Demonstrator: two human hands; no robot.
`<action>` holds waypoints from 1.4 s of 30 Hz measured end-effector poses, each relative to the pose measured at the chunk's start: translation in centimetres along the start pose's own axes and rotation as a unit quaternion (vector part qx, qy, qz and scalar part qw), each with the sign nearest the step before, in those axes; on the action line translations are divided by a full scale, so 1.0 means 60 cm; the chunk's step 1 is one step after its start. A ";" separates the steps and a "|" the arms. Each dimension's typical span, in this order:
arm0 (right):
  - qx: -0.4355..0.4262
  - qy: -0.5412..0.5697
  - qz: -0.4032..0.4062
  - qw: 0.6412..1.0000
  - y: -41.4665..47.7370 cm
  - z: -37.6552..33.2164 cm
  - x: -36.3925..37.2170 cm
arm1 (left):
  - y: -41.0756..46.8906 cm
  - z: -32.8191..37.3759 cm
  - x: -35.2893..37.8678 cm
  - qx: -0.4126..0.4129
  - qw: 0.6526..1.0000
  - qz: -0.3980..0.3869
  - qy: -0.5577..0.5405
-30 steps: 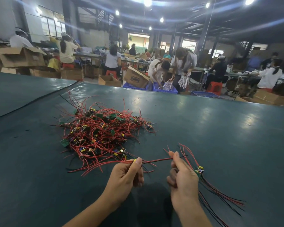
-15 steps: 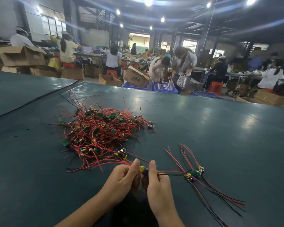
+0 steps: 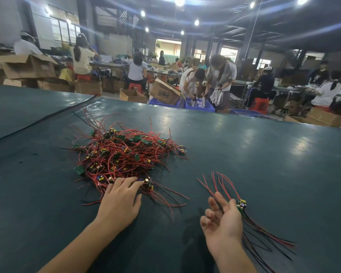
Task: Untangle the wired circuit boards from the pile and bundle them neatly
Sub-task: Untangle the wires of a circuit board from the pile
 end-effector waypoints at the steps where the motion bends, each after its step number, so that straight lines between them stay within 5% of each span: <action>1: -0.001 -0.005 0.000 1.000 0.001 0.001 0.000 | 0.002 0.000 -0.002 0.005 1.000 0.007 0.008; 11: -0.027 -0.092 -0.022 0.995 -0.006 0.020 0.011 | 0.008 -0.006 -0.027 -0.017 0.997 0.072 0.038; 18: -0.039 -0.131 -0.052 0.989 -0.011 0.025 0.018 | 0.004 0.020 -0.077 0.052 0.970 0.236 -0.034; 25: -0.032 -0.238 -0.151 0.959 -0.039 0.058 0.047 | -0.014 0.071 -0.096 0.159 0.938 0.282 -0.121; 30: -0.086 -0.239 -0.166 0.953 -0.047 0.055 0.056 | -0.042 0.134 -0.091 0.285 0.911 0.247 -0.165; 36: -0.088 -0.197 -0.174 0.961 -0.046 0.040 0.057 | -0.040 0.127 -0.093 0.272 0.915 0.237 -0.180; 42: -0.126 -0.187 -0.160 0.961 -0.049 0.027 0.054 | -0.028 0.105 -0.093 0.131 0.919 0.205 -0.311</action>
Point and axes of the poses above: each hand's wrist, its own y-axis towards the middle knuckle, its own x-axis out of the palm, z = x × y, the point moved 7 cm from there along y, towards the middle knuckle, and after that the axes turned 10 degrees about z, right-handed, at the moved point
